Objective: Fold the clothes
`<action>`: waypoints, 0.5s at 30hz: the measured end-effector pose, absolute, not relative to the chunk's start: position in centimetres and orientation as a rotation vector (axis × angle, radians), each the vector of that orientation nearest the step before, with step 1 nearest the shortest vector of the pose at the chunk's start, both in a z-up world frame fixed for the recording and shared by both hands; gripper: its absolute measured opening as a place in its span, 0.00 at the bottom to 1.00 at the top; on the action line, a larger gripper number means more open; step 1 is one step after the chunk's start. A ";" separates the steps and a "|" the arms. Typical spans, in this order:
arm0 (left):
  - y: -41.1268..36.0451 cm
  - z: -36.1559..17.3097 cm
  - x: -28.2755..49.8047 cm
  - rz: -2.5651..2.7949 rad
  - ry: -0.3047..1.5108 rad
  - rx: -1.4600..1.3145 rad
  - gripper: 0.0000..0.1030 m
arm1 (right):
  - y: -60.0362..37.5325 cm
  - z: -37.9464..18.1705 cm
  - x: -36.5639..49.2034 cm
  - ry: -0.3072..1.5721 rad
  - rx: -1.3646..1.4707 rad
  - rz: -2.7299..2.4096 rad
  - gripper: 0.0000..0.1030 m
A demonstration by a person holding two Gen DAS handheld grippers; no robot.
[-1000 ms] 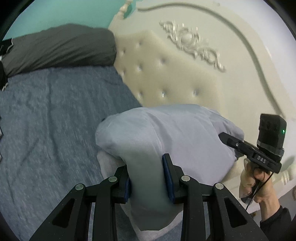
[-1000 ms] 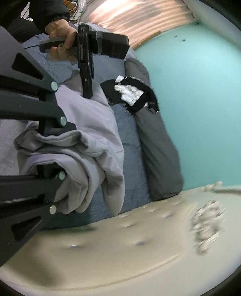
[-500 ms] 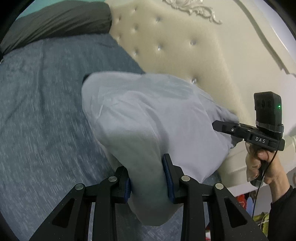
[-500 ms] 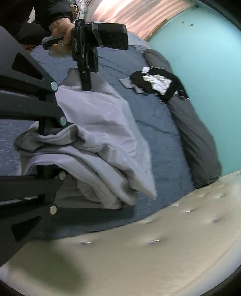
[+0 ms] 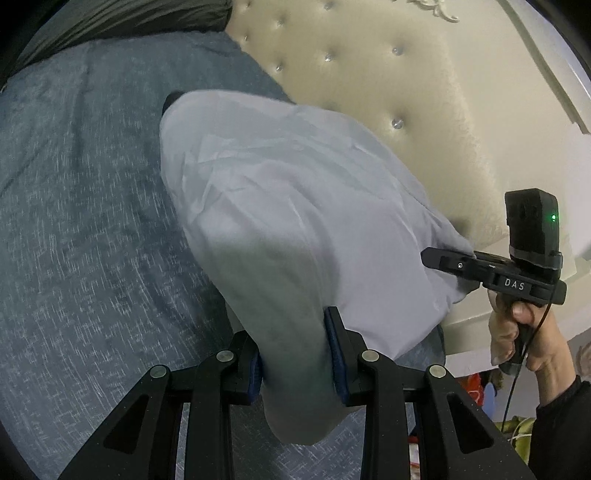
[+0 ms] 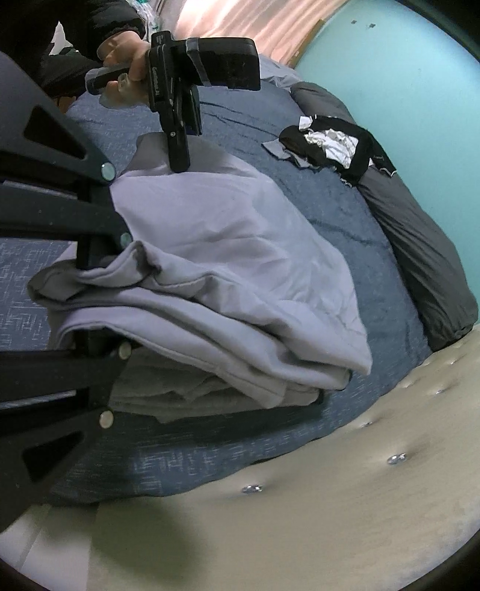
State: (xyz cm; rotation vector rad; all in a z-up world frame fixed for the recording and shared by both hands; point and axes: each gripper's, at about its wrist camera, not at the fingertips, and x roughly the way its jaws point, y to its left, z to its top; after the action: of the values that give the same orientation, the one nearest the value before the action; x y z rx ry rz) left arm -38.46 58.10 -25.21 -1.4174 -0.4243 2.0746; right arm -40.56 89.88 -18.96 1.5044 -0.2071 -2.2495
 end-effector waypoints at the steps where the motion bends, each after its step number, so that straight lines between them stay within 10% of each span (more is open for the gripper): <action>1: 58.1 -25.5 -38.4 2.068 -0.431 -1.427 0.32 | 89.9 -19.3 -40.4 -0.211 1.513 -2.253 0.15; 15: 55.2 -25.2 -36.8 2.030 -0.415 -1.413 0.37 | 90.6 -21.1 -38.0 -0.240 1.516 -2.361 0.37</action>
State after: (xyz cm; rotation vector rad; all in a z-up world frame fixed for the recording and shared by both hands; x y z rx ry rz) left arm -36.82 55.24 -25.21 -1.4128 -0.4150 2.0301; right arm -37.98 90.63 -21.07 1.5159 -0.2399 -2.3613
